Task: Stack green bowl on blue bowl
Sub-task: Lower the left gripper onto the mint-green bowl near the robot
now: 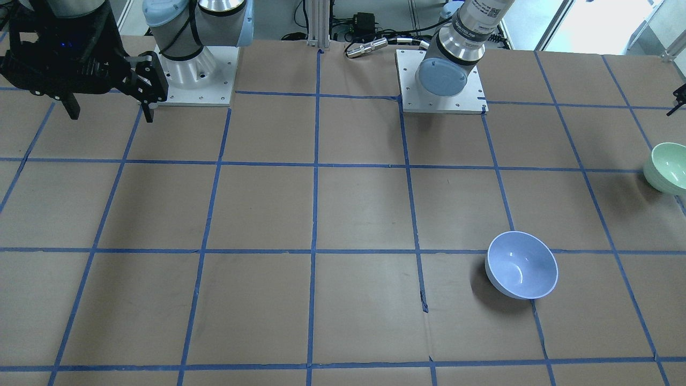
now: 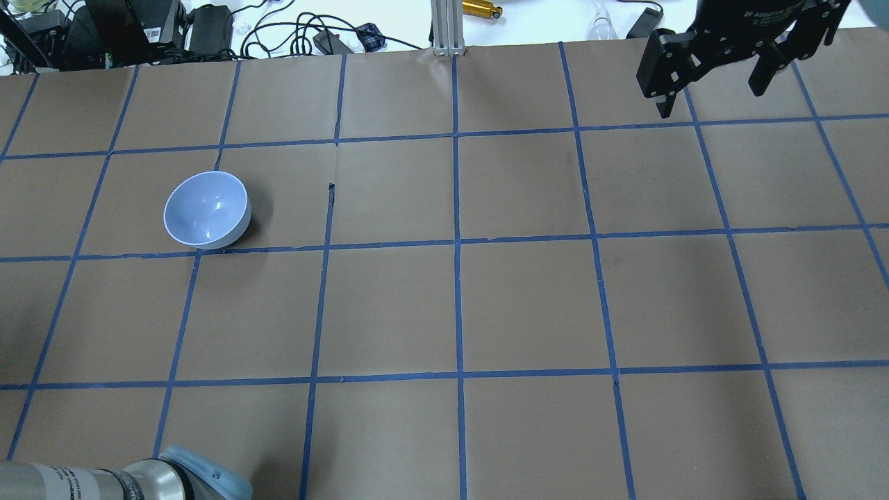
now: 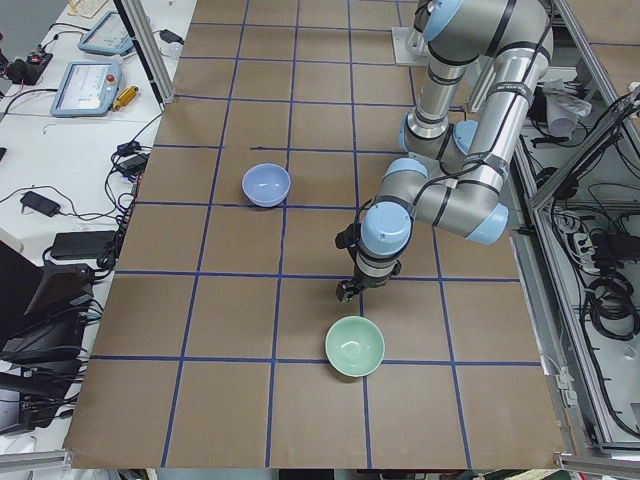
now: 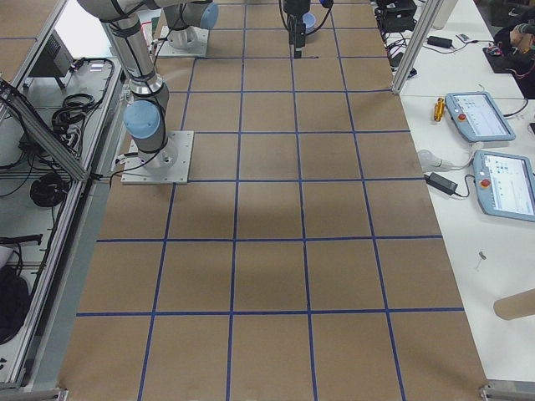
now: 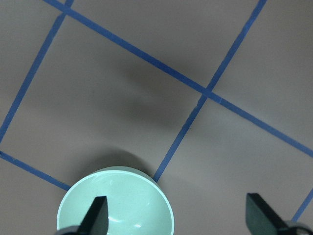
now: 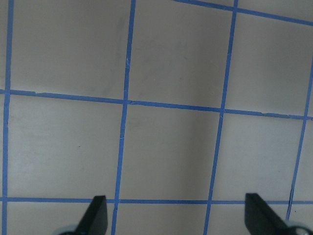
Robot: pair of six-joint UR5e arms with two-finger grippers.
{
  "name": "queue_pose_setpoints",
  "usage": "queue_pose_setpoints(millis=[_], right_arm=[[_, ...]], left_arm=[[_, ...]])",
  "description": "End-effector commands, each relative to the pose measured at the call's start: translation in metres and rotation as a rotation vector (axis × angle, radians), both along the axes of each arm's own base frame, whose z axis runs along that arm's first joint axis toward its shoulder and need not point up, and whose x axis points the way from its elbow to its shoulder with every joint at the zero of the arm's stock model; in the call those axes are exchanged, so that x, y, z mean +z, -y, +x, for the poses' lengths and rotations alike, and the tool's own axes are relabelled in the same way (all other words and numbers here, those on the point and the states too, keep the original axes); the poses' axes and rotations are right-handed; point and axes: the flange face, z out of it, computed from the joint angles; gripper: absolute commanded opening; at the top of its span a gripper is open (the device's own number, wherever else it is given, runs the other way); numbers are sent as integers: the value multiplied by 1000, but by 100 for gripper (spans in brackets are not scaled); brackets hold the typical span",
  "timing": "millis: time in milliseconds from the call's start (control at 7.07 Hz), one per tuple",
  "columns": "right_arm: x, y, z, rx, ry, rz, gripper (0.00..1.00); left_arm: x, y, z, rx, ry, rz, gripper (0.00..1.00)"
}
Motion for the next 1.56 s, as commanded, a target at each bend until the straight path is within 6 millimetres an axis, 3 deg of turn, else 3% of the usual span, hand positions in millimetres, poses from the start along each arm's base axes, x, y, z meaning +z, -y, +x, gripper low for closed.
queue_pose_setpoints(millis=[0,283,566,707,1414], right_arm=[[0,0,0,1,0,0,100],[0,0,0,1,0,0,100],[0,0,0,1,0,0,100],[0,0,0,-1,0,0,100],[0,0,0,1,0,0,100]], left_arm=[[-34,-24,38,-61,-2,-3,100],[-64,-26,60,-213,36,-29,100],[-104,-53,69,-170,-10,-22,100],[-115,-54,70,-167,5,-24,100],[-137,-53,79,-167,2,-22,100]])
